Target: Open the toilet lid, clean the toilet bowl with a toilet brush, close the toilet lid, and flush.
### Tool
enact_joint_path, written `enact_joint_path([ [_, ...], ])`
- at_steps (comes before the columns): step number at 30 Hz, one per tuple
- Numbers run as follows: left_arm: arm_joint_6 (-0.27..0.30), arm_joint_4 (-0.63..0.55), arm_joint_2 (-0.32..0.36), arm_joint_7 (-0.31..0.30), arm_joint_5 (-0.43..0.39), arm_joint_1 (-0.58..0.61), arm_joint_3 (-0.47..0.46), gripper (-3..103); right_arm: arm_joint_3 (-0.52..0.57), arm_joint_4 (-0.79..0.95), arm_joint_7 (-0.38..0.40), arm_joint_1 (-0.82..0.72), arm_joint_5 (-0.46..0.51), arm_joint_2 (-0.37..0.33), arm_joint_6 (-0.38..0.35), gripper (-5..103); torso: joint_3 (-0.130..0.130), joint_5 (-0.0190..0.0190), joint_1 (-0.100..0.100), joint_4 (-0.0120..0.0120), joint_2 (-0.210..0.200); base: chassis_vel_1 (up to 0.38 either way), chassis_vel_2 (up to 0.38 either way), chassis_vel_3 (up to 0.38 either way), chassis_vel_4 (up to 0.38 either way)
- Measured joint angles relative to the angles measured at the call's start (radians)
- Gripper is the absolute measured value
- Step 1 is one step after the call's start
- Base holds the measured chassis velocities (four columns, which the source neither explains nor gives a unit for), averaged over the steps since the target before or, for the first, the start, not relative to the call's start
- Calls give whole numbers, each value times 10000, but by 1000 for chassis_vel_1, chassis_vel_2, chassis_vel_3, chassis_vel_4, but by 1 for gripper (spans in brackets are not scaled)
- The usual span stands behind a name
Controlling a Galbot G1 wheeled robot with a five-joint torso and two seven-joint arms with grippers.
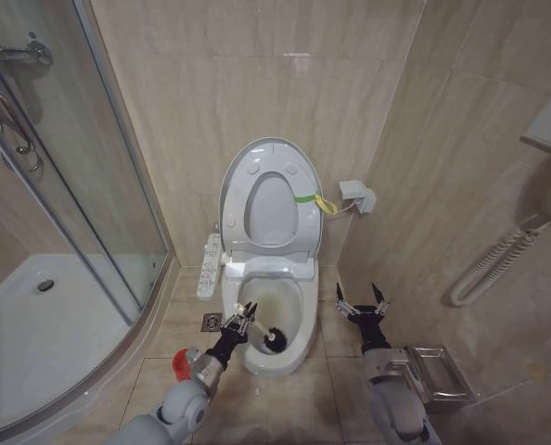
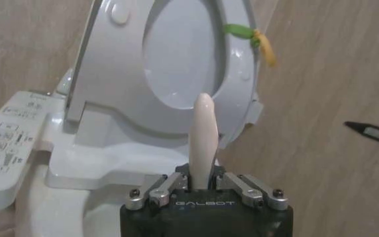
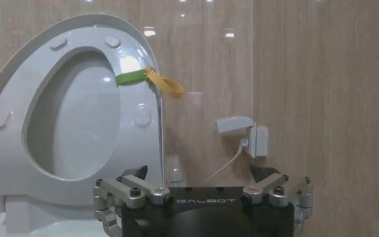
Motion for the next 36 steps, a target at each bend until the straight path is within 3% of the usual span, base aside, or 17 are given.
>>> enact_joint_path([
  [4,-205,1031,-252,247,-102,-348,-52,19,0,1,0,0,0,-1,0,100,0,-2,1,-1,0,0,0,0,0],
  [6,-285,1175,0,314,-108,-293,-68,19,0,0,0,0,0,0,0,100,0,0,1,1,0,0,0,0,0],
  [17,-232,-560,594,271,-84,293,243,19,0,1,0,0,0,0,0,100,0,2,0,2,0,0,0,0,0],
  [23,-204,-183,176,454,-232,-12,432,19,0,0,0,0,0,0,0,100,0,1,0,3,0,0,0,0,0],
  [30,-412,1294,-125,866,-525,-543,229,19,0,0,0,0,0,0,0,100,0,-1,1,1,0,0,0,0,0],
  [36,-394,416,348,836,-530,-142,194,19,0,1,0,0,0,0,0,100,0,0,1,3,0,0,0,0,0],
])
